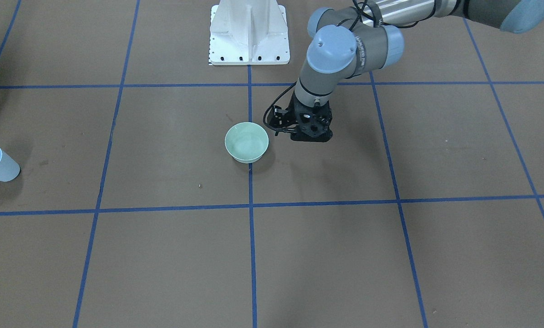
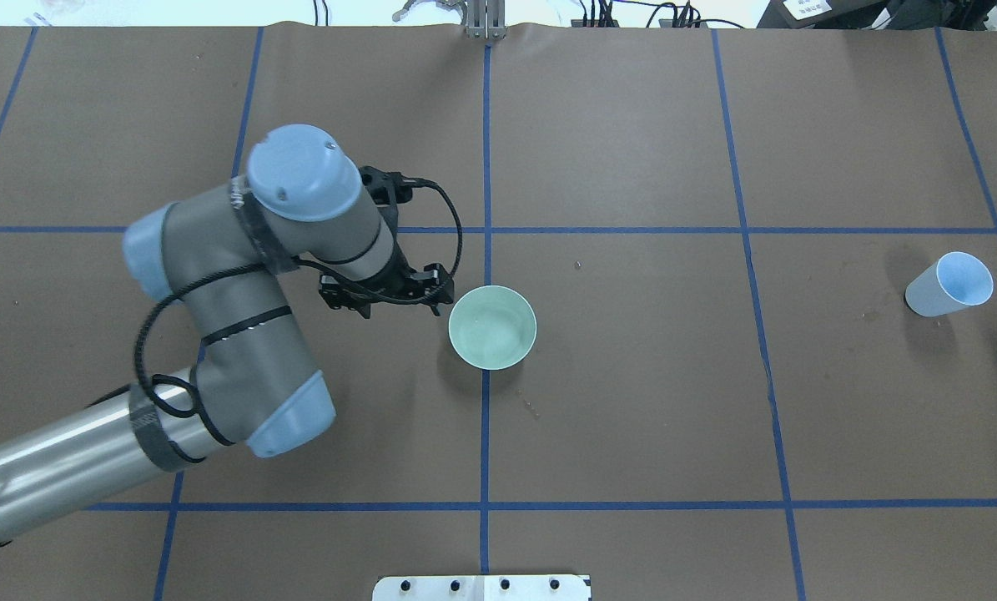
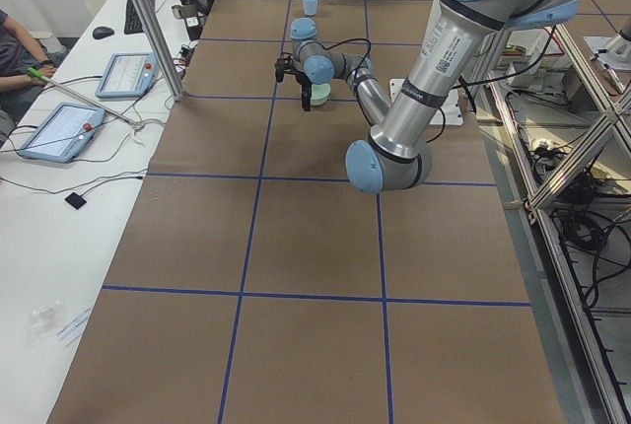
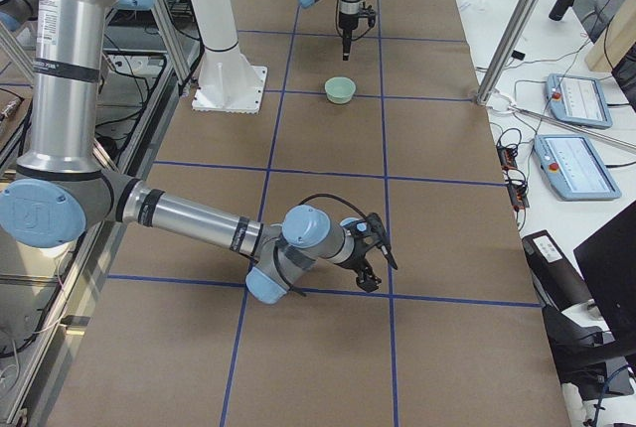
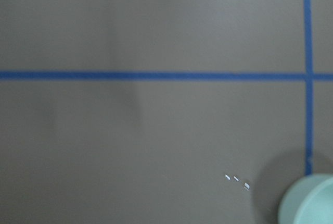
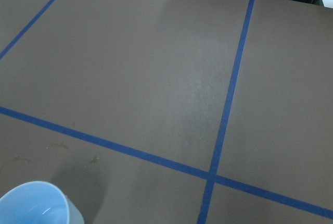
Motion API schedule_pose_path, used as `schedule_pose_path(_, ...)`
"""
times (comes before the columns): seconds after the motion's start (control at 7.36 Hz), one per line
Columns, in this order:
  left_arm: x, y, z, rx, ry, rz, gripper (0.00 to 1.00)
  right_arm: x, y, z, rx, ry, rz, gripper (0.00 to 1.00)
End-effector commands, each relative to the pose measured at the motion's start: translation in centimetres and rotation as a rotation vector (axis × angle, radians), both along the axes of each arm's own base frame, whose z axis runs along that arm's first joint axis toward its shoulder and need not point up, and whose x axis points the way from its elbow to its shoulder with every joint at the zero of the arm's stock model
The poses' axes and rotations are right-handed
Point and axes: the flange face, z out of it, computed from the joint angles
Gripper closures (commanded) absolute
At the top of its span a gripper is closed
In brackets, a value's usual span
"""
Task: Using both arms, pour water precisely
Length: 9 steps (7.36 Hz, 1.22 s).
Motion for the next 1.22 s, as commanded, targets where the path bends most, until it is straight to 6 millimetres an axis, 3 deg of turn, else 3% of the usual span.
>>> schedule_pose_path(0.0,5.6,0.2,-1.4,-0.023,-0.031,0.026,0.03,0.4,-2.6,-1.9,-0.044,0.017,-0.027,0.01)
schedule_pose_path(0.27,5.6,0.1,-1.1,-0.022,-0.034,0.028,0.22,0.3,-3.0,-2.0,-0.032,0.038,-0.052,0.01)
schedule_pose_path(0.41,5.7,0.1,-0.9,-0.026,-0.037,0.026,0.43,0.4,-2.9,-2.0,-0.034,0.037,-0.052,0.01)
schedule_pose_path(0.54,5.8,0.1,-0.9,-0.029,-0.039,0.028,0.51,0.4,-2.9,-1.9,-0.037,0.037,-0.052,0.01)
schedule_pose_path(0.82,6.0,0.0,-0.5,-0.033,-0.047,0.029,0.58,0.2,-2.9,-2.0,-0.052,0.020,-0.068,0.01)
schedule_pose_path(0.95,6.0,0.0,-0.5,-0.033,-0.047,0.029,0.72,0.2,-2.9,-1.9,-0.053,0.019,-0.070,0.01)
schedule_pose_path(1.09,6.0,0.0,-0.3,-0.033,-0.048,0.030,1.00,0.2,-2.8,-1.8,-0.055,0.019,-0.070,0.01)
